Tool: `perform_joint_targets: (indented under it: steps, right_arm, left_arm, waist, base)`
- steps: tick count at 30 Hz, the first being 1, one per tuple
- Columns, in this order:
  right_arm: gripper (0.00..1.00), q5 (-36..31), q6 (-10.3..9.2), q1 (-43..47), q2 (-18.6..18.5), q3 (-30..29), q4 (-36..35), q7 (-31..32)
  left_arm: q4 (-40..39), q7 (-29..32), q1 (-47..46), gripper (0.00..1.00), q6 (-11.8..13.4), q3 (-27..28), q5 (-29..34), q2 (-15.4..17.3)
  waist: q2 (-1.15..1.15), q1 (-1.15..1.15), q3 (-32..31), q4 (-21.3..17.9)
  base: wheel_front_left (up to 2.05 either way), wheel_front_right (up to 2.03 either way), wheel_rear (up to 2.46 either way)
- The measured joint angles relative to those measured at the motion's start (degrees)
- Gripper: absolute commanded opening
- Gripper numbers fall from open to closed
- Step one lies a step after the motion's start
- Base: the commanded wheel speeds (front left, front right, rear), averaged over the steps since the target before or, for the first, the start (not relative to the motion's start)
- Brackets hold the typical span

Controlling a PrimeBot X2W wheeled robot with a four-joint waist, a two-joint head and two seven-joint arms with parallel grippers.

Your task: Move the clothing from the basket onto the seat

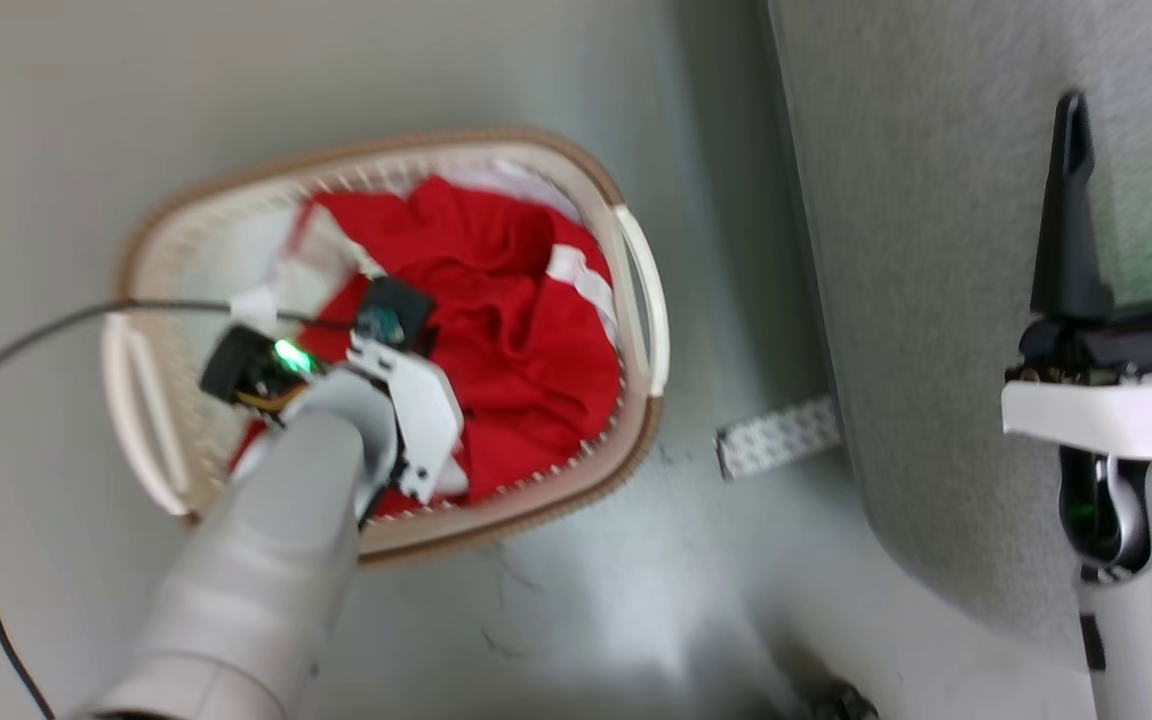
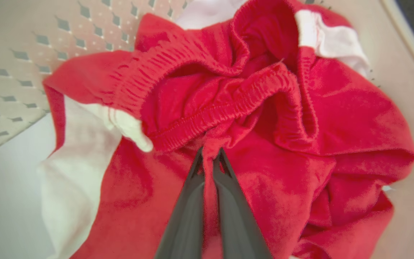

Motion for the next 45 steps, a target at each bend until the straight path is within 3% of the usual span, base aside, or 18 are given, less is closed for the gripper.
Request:
perform_joint_targets:
  steps: [10, 21, 33, 45]
  right_arm:
    - [1.00, -3.08, 0.00, 7.37, 0.01, -1.34, 4.49, 0.00]
    - [1.00, -5.57, 0.00, 15.97, -0.01, -2.76, 8.81, 0.00]
    - [1.00, -6.25, 0.00, 22.90, -0.02, -2.49, 12.14, 0.00]
    - [1.00, -5.99, 0.00, 24.87, -1.41, 2.12, 12.40, 0.00]
  left_arm:
    - [-1.15, -5.91, 8.60, 0.00, -1.43, 0.01, -7.32, -1.37]
    - [-14.69, -5.24, 17.86, 0.00, -1.76, -6.71, -19.09, -1.52]
    - [-30.37, -2.02, 24.65, 0.00, 1.53, -6.84, -23.21, -0.77]
    - [-55.36, 6.15, 29.80, 0.00, 6.13, -3.24, -25.82, 5.53]
  waist:
    - [0.00, 0.00, -14.64, 4.61]
    - [0.00, 0.00, -32.36, 9.35]
    - [0.00, -0.01, -47.53, 13.47]
    - [0.00, 0.00, -53.79, 14.12]
  base:
    - [0.00, 0.00, 0.00]
    - [0.00, 0.00, 0.00]
    - [0.00, 0.00, 0.00]
    - [0.00, 0.00, 0.00]
